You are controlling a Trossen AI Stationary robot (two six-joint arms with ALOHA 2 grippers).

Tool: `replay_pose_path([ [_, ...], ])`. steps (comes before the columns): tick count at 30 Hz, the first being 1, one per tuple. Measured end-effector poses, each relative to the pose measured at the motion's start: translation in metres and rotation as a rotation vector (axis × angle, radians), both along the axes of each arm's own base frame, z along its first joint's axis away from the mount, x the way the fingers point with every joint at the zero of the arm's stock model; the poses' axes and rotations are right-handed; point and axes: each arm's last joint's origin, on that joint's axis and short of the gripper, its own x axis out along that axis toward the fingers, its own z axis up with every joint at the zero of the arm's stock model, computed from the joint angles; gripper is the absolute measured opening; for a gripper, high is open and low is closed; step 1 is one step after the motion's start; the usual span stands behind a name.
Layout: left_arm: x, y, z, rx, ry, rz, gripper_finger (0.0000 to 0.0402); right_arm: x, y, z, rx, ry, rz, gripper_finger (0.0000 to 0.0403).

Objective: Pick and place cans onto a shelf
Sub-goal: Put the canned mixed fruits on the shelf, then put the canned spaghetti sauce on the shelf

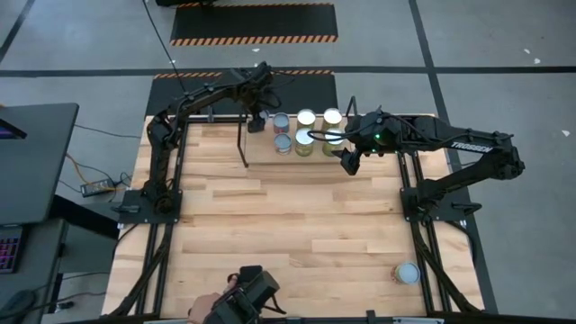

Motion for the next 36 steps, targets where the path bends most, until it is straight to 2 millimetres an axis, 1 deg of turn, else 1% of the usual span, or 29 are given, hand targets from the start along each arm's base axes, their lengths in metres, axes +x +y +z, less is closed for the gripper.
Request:
replay_pose_path([
  [3, 0.000, -0.001, 0.000, 0.001, 0.005, -0.020, 0.0312, 0.000, 0.000, 0.000, -0.001, 0.000, 0.001, 0.0309],
  [7, 0.001, -0.001, 0.000, 0.004, -0.002, -0.023, 0.0294, 0.000, 0.000, 0.000, -0.001, 0.000, 0.001, 0.0309],
  [9, 0.001, 0.000, 0.000, 0.001, -0.012, -0.001, 0.0293, 0.000, 0.000, 0.000, 0.000, 0.002, 0.001, 0.0309],
  [11, 0.001, 0.000, 0.000, -0.004, -0.014, 0.014, 0.0302, 0.000, 0.000, 0.000, 0.002, 0.002, -0.001, 0.0309],
  [17, 0.001, -0.002, 0.000, -0.008, -0.002, 0.010, 0.0349, 0.000, 0.000, 0.000, 0.010, -0.001, -0.008, 0.0309],
  [26, 0.005, -0.005, 0.002, 0.030, 0.018, 0.006, 0.0355, 0.000, 0.000, 0.000, -0.002, 0.006, 0.004, 0.0309],
  [30, 0.008, -0.005, 0.011, 0.079, 0.021, 0.012, 0.0356, 0.000, 0.000, -0.001, 0.000, 0.010, 0.010, 0.0309],
  [34, 0.012, -0.012, 0.031, 0.079, 0.010, 0.019, 0.0355, 0.000, 0.001, -0.001, 0.019, 0.014, 0.036, 0.0309],
  [36, 0.013, -0.019, 0.041, 0.061, 0.022, 0.022, 0.0355, -0.001, 0.002, -0.002, 0.026, 0.028, 0.051, 0.0309],
])
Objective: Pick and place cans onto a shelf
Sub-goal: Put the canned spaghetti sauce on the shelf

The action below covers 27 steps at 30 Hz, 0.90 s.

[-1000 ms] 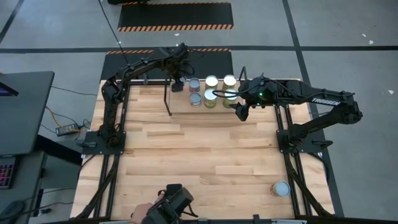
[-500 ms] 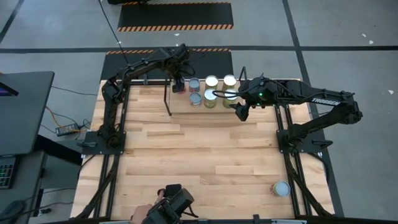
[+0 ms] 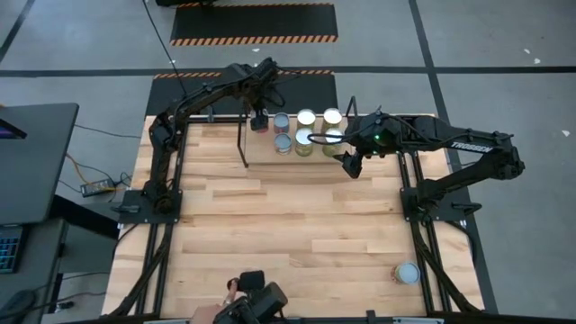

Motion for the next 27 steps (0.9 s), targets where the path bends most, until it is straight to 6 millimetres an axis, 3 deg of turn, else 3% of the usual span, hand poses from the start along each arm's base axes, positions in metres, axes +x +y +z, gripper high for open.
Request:
replay_pose_path([
  [4, 0.003, -0.016, 0.024, -0.065, -0.029, 0.073, 0.0355, -0.007, 0.002, 0.001, 0.004, 0.021, 0.036, 0.0309],
  [8, 0.010, -0.041, 0.055, -0.243, -0.182, 0.164, 0.0355, -0.020, 0.008, 0.006, -0.024, 0.036, 0.095, 0.0309],
  [14, 0.029, -0.107, 0.095, -0.279, -0.298, 0.097, 0.0354, -0.027, 0.022, 0.004, -0.037, 0.103, 0.269, 0.0309],
  [19, 0.033, -0.171, 0.113, -0.276, -0.294, -0.020, 0.0354, -0.017, 0.030, -0.006, 0.055, 0.159, 0.339, 0.0308],
  [23, 0.023, -0.217, 0.123, -0.245, -0.225, -0.073, 0.0354, -0.004, 0.053, -0.019, 0.134, 0.231, 0.355, 0.0301],
  [27, 0.016, -0.255, 0.125, -0.272, -0.166, -0.072, 0.0354, 0.007, 0.094, -0.033, 0.202, 0.299, 0.385, 0.0300],
])
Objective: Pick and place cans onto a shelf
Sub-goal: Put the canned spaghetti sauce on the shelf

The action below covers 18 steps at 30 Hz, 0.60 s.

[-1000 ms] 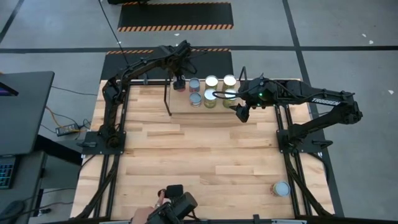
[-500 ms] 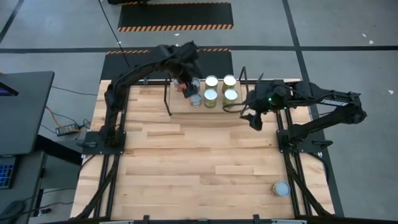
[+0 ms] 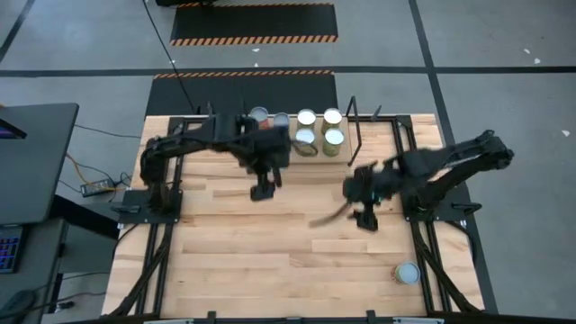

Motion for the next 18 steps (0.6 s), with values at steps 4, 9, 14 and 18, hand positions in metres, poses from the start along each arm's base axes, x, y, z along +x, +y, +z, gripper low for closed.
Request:
replay_pose_path([
  [4, -0.010, -0.040, 0.009, -0.029, -0.026, -0.045, 0.0354, 0.001, 0.043, -0.011, 0.094, 0.125, -0.106, 0.0300],
  [9, -0.015, -0.088, 0.000, 0.071, -0.003, -0.090, 0.0354, -0.022, 0.086, -0.025, 0.151, 0.359, -0.261, 0.0300],
  [14, -0.024, -0.132, -0.020, 0.128, 0.050, -0.073, 0.0354, -0.053, 0.128, -0.032, 0.187, 0.489, -0.261, 0.0304],
  [18, -0.034, -0.164, -0.040, 0.183, 0.080, -0.026, 0.0354, -0.074, 0.152, -0.041, 0.093, 0.510, -0.170, 0.0329],
])
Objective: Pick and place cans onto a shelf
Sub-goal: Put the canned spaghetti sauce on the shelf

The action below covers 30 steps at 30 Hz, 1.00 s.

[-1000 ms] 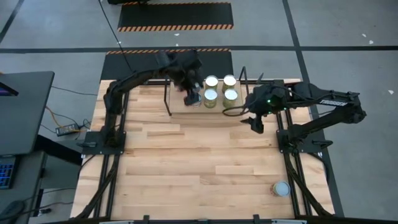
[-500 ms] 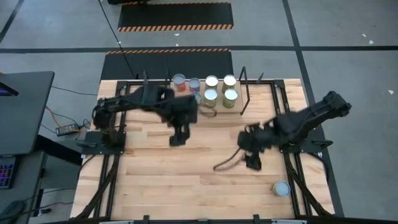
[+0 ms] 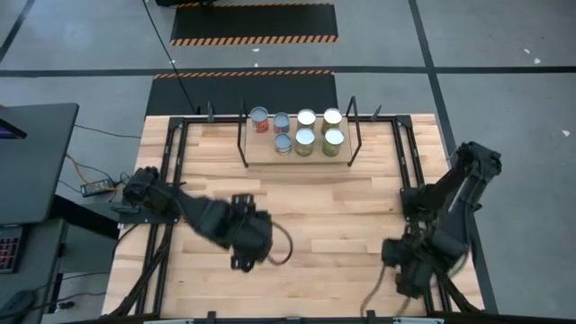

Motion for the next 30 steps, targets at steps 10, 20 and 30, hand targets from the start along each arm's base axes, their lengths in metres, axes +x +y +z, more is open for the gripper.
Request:
replay_pose_path([
  [10, -0.015, -0.049, -0.048, 0.009, -0.005, 0.099, 0.0354, -0.025, 0.033, -0.065, 0.007, 0.197, 0.269, 0.0396],
  [20, -0.002, -0.070, -0.071, -0.113, -0.154, 0.113, 0.0354, -0.036, 0.020, -0.100, 0.025, 0.211, 0.350, 0.0394],
  [30, 0.007, -0.058, -0.069, -0.060, -0.201, 0.129, 0.0353, -0.032, 0.012, -0.124, -0.050, 0.176, 0.438, 0.0367],
])
